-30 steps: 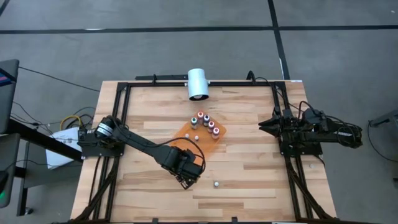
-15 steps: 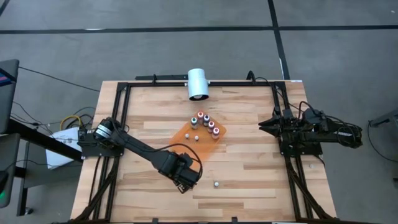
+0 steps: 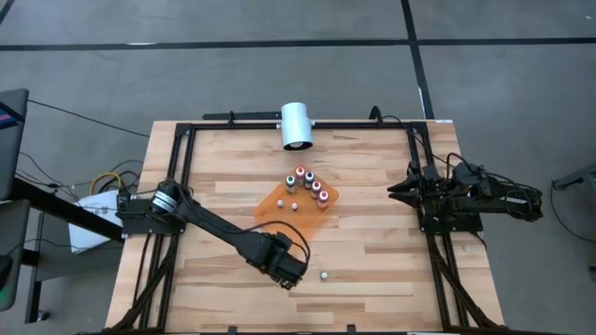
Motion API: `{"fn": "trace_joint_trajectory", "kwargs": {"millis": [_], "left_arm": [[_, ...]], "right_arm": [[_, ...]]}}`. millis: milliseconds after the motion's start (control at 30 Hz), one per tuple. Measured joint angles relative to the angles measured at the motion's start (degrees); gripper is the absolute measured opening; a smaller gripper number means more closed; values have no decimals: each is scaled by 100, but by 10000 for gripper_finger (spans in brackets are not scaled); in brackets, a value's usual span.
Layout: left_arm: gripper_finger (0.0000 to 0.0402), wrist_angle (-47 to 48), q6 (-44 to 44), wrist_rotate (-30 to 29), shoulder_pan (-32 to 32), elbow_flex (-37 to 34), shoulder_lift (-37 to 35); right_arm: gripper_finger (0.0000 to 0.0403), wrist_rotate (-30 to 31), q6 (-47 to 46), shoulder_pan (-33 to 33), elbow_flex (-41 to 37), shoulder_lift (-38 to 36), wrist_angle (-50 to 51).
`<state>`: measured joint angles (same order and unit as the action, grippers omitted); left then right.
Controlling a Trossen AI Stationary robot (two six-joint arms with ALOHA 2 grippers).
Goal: Pick & Place food coloring
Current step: Put the small violet food coloring bottle into the orange bin
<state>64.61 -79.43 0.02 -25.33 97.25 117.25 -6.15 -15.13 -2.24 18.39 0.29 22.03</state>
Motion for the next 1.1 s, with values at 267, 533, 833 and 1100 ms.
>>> {"fn": "trace_joint_trajectory", "kwargs": {"millis": [267,533,833,1100], "left_arm": [[155,178,-387,61,90,-3,393],[155,235,-541,127,95,-2,389],[155,1167,-787,-134,91,275,387],[155,504,-268,-239,231,-101,389]], "right_arm": [[75,8,210,-4,2,7,-32],[75,8,210,-4,2,5,3],[75,12,227,-4,2,5,21],[75,15,314,-6,2,5,21]]}}
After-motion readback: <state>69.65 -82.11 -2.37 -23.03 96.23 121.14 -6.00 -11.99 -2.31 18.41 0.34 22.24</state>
